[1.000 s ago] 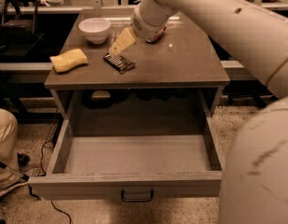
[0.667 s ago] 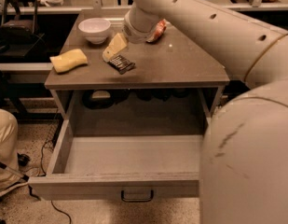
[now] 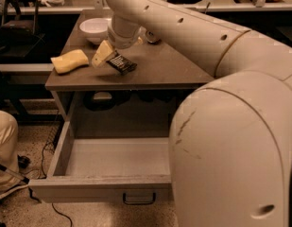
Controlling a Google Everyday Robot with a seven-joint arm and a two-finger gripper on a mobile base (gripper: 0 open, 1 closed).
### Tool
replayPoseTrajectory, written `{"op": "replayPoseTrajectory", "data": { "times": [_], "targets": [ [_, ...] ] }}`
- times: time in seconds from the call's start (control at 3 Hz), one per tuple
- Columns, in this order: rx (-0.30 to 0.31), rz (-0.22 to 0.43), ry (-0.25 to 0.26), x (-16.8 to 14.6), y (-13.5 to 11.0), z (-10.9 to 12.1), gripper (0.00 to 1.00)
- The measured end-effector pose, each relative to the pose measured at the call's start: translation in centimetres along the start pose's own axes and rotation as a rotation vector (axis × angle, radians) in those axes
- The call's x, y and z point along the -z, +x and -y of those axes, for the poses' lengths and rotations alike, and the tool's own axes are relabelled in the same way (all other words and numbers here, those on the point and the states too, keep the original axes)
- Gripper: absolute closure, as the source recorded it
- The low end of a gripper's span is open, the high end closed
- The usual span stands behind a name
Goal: Place rxbar chocolate into top drawer
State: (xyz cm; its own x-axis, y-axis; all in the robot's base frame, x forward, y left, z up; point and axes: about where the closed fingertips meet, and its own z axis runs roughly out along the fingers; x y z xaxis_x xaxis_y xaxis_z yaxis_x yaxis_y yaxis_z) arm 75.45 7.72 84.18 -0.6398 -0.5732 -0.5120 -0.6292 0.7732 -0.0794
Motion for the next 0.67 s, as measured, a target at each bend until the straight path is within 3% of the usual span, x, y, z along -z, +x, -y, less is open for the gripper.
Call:
{"op": "replayPoseTrajectory", "data": {
  "times": [0.67],
  "targets": [
    [0.009,-0.03,-0.011,-2.4,-0.3,-1.5,0.42]
  ]
}}
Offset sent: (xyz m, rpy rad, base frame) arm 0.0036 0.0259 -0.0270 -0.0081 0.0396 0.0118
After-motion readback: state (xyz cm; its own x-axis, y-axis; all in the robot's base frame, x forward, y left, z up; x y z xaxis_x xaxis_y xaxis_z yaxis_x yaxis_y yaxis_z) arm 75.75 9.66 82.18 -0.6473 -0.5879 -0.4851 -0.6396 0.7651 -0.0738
